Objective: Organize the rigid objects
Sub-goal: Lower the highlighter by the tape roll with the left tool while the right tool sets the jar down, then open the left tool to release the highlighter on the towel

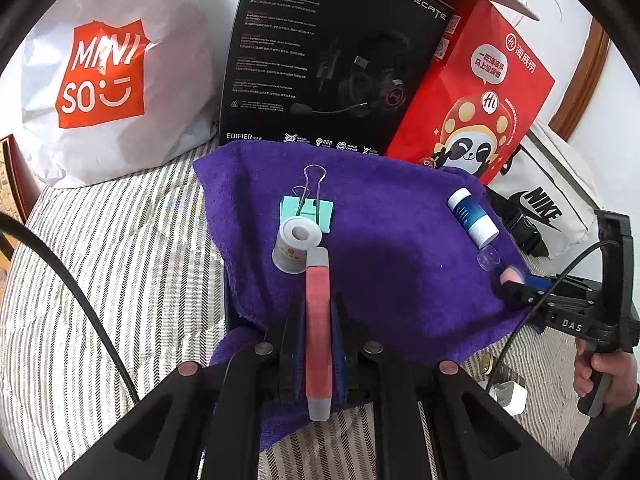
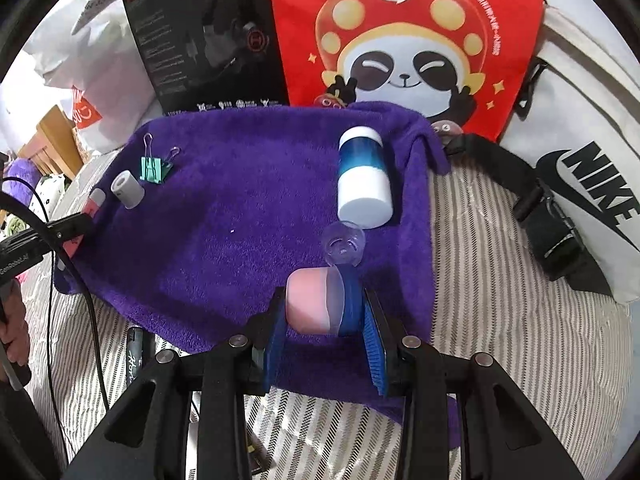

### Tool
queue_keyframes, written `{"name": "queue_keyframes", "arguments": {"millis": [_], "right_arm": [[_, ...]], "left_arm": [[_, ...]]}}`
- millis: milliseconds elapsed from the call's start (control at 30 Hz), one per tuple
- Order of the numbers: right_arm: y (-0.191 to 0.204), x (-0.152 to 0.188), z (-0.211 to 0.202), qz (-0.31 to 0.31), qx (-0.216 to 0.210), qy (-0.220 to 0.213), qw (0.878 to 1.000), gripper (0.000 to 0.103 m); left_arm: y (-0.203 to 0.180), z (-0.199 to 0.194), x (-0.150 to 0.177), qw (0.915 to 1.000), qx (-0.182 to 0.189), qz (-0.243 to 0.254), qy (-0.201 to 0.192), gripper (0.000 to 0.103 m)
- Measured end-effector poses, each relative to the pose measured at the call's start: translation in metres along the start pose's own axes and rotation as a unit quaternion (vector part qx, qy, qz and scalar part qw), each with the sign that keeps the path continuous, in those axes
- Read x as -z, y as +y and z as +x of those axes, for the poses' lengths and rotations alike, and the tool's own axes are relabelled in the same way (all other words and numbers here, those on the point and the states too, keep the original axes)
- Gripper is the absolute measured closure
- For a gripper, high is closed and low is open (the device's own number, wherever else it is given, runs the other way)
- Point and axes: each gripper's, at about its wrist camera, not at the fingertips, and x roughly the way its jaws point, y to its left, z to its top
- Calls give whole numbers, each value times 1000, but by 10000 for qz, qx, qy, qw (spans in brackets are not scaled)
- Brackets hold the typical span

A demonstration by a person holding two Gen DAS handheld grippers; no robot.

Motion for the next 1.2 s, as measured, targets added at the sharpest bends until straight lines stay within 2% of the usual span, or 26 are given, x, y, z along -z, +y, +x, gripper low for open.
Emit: {"name": "queue_keyframes", "arguments": {"millis": [433, 733, 800, 867, 933, 1100, 1200], "right_arm": [[5, 1, 20, -80, 184, 180, 9996, 67], [6, -3, 23, -169, 63, 278, 9995, 64], [5, -3, 20, -134, 28, 301, 9995, 63], [6, -3, 17, -136, 18, 306, 9994, 52], [8, 0, 10, -215, 36, 242, 9995, 47], [11, 1, -9, -283, -6, -36, 9996, 47], [10, 0, -20, -359, -213, -409, 9983, 46]], "left_arm": [[5, 1, 3, 10000, 17, -39, 66, 91], [4, 3, 4, 9998, -67, 47, 158, 91], [5, 5, 4, 9998, -83, 42, 191, 91], [6, 9, 5, 9995, -187, 44, 248, 91], [6, 11, 5, 9994, -223, 59, 276, 91], [3, 13, 3, 9992, -257, 60, 286, 91], [1, 16, 1, 9991, -251, 66, 322, 91]]}}
